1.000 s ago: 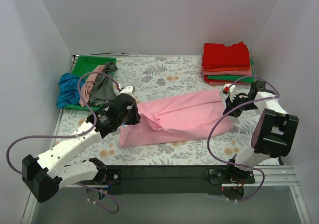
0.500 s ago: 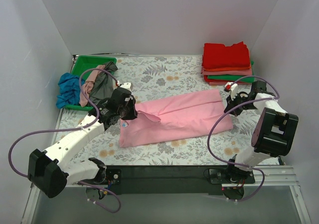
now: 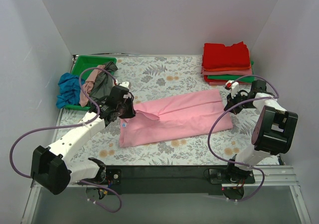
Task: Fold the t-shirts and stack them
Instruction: Fold the tshirt
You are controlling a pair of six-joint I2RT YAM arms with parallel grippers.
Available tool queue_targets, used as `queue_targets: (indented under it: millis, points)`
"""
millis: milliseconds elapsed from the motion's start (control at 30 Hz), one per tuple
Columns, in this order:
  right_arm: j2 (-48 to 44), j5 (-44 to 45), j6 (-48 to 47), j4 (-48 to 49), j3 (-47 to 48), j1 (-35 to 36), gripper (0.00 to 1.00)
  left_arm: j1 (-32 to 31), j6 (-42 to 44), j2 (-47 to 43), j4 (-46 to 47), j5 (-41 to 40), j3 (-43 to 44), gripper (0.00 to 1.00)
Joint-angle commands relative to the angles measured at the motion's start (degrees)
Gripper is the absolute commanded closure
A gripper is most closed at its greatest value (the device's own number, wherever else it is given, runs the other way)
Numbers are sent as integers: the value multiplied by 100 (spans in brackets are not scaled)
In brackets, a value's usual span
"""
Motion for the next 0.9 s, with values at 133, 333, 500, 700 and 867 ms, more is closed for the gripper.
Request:
queue_targets:
  millis: [133, 333, 500, 700, 867]
  points:
    - [26, -90, 152, 257, 24, -21, 99, 189, 57, -11, -101, 91, 14, 100]
    - [87, -99, 240, 328, 50, -12, 99, 304, 22, 77, -92, 179, -74, 100]
    - [202, -37, 301, 380, 77, 14, 99, 339, 30, 156, -66, 241, -57, 100]
    - [281, -19, 363, 424, 103, 49, 99, 357, 48, 244, -57, 276, -31, 100]
    - [290, 16, 398, 459, 112, 76, 98, 357, 39, 314, -30, 294, -48, 100]
